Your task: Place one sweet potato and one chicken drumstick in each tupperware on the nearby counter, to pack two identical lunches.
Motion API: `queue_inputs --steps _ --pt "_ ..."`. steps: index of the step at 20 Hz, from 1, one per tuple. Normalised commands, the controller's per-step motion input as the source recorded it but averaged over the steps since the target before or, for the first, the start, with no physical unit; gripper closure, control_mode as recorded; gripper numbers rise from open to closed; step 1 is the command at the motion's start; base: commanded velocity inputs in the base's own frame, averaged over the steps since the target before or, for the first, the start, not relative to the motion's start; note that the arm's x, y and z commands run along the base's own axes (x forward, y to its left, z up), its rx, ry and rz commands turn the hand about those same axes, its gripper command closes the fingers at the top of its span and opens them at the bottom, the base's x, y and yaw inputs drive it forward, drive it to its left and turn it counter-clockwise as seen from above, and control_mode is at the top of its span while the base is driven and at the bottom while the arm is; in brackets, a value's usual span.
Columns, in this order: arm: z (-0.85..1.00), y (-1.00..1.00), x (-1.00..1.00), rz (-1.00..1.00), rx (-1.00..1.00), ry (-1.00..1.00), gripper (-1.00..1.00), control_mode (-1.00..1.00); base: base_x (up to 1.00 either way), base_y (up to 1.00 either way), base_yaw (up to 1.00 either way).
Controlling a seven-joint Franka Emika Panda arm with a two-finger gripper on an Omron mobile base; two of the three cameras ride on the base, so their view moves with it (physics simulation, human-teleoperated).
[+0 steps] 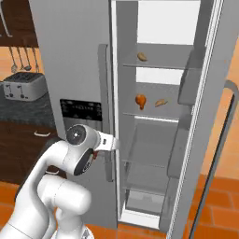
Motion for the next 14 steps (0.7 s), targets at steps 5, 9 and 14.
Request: queue_inputs --steps 5,9,14 --pt "0.0 0.0 0.0 0.0 0.0 0.0 1.0 1.0 0.04 1.0 0.08" --pt "0.0 0.0 0.0 0.0 0.0 0.0 1.0 1.0 0.24 1.0 0.27" --pt "0.0 0.0 0.0 0.0 0.0 0.0 1.0 1.0 0.46 1.0 0.21"
